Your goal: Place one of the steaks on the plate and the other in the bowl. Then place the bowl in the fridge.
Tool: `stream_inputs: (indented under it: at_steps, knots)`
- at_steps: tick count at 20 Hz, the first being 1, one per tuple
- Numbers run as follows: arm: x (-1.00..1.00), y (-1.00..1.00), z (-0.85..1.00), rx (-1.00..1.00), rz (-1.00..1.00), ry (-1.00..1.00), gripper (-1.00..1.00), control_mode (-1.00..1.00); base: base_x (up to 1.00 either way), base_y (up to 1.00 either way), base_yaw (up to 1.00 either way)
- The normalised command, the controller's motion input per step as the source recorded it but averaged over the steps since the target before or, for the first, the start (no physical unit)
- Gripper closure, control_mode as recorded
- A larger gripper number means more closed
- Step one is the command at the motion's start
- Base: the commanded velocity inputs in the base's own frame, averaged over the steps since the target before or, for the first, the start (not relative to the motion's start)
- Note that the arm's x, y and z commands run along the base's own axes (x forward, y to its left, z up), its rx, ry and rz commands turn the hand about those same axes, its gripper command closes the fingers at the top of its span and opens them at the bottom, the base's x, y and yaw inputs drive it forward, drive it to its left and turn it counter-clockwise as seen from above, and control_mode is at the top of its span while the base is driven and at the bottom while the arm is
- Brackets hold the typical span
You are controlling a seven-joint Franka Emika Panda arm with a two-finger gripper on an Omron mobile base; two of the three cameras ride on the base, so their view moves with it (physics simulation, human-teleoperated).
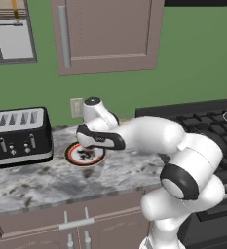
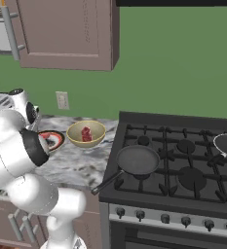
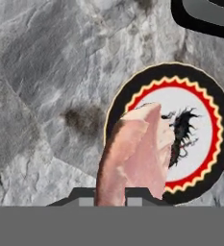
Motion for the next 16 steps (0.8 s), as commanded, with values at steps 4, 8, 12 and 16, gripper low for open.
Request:
stream_inputs:
  at_steps: [4,8,12,16]
  knots:
    - [0.14,0.13,-0.49,0.00,0.00,0.09,1.00,-1.00,0.00,0.00,0.00]
    - [0.24,0.10,-0.30,0.00,0.00,0.06,1.00,-1.00,0.00,0.00,0.00]
    - [0.30,0.00,0.04,0.00,0.00,0.11,1.00,-1.00,0.00,0.00,0.00]
    - [0.36,0.00,0.00,0.00,0.00,0.08,1.00,-1.00,0.00,0.00,0.00]
